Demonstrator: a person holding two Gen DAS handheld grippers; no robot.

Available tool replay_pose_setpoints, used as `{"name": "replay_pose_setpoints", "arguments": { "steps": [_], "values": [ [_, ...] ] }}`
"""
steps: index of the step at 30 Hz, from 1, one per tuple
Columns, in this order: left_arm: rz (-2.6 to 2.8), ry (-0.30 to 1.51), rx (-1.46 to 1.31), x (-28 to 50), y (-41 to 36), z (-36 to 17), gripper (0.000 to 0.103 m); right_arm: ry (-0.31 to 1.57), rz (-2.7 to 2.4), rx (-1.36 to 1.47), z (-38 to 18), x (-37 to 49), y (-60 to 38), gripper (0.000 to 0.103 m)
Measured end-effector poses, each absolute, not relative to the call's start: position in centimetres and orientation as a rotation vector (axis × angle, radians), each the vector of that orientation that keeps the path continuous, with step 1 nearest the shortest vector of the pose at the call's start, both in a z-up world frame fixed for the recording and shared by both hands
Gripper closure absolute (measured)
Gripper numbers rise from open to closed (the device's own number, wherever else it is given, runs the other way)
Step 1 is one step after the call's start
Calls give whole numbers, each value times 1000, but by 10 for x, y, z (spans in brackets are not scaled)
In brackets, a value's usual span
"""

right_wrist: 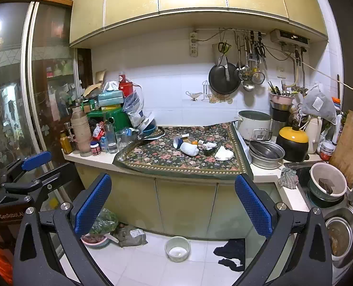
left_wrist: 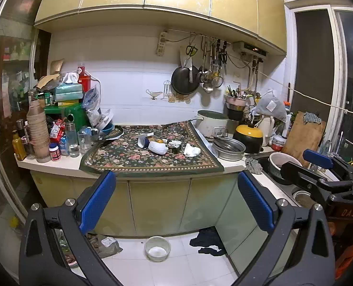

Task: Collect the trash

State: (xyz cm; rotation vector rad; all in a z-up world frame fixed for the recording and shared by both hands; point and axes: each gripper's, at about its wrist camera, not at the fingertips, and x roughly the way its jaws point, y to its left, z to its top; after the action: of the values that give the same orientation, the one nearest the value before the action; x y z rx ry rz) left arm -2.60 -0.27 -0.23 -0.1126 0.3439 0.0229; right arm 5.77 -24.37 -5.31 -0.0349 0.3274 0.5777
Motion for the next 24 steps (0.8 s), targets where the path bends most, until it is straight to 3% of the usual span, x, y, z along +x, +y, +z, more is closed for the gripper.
{"name": "replay_pose_setpoints", "arguments": {
  "steps": [24],
  "values": [
    [20,348,-121,-23,5,-6,0,337,584,-23,-49,58,-237,0]
  ]
}}
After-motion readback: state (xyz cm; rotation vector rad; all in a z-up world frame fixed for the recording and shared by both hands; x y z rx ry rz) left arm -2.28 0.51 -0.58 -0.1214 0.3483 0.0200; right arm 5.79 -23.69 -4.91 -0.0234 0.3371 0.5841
